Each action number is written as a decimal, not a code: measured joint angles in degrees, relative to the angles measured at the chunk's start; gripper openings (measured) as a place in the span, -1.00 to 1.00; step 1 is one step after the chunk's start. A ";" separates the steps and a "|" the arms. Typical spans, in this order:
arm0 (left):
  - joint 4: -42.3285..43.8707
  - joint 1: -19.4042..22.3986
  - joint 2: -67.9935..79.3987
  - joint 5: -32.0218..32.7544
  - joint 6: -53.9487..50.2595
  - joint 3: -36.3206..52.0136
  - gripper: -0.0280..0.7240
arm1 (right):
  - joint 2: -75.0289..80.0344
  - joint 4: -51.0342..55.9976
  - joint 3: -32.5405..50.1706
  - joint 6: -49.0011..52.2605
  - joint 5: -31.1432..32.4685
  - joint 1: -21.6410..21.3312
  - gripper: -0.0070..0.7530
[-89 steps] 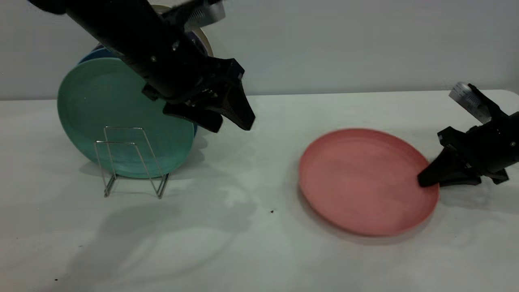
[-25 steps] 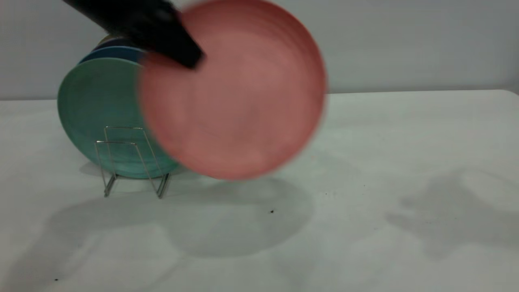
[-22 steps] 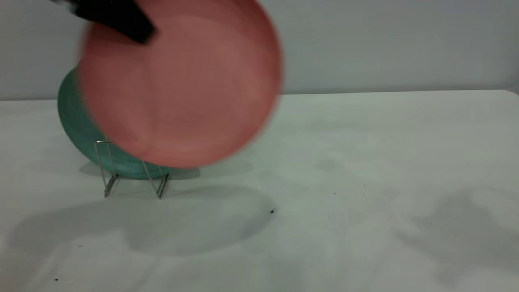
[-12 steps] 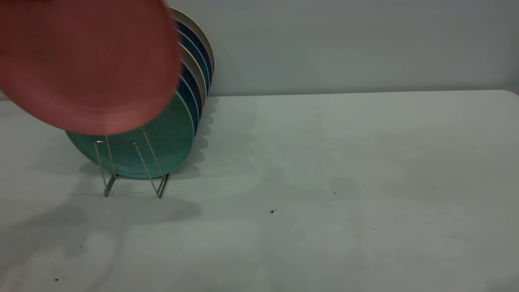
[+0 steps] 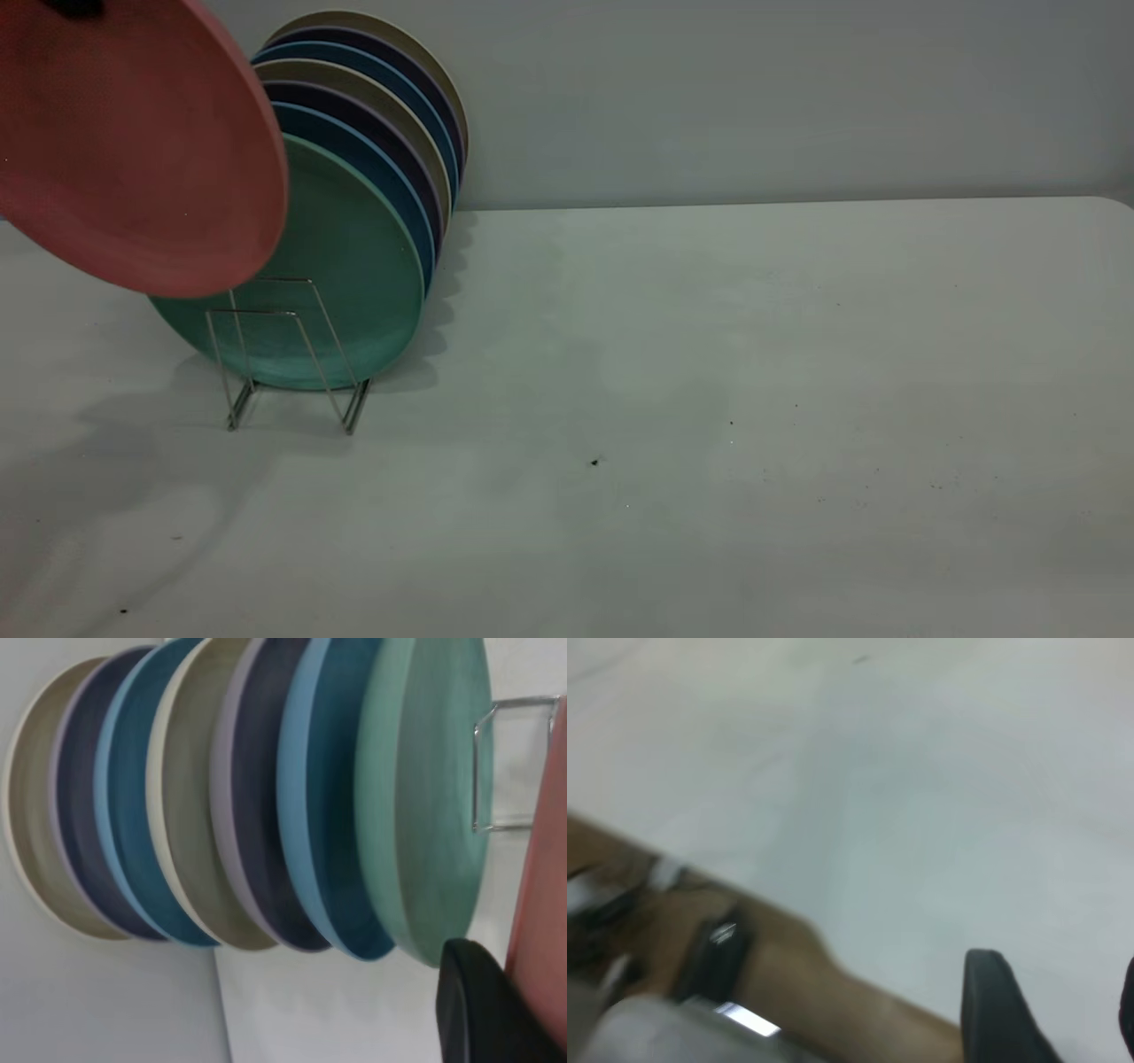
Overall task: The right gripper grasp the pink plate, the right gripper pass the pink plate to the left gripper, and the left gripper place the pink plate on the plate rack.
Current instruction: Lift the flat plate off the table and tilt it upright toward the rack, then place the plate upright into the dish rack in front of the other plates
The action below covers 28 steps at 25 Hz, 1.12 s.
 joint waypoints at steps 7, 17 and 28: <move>-3.61 -0.17 2.77 -6.46 3.51 0.00 -0.67 | -10.46 -5.96 4.88 5.34 0.04 0.00 -0.04; -4.17 -2.64 3.50 -6.82 4.22 0.10 -0.67 | -12.84 -7.31 6.25 6.57 -0.86 0.00 -0.04; -4.12 -2.64 3.50 -12.03 4.54 5.54 -0.67 | -12.84 -7.55 6.25 6.62 -0.86 0.00 -0.04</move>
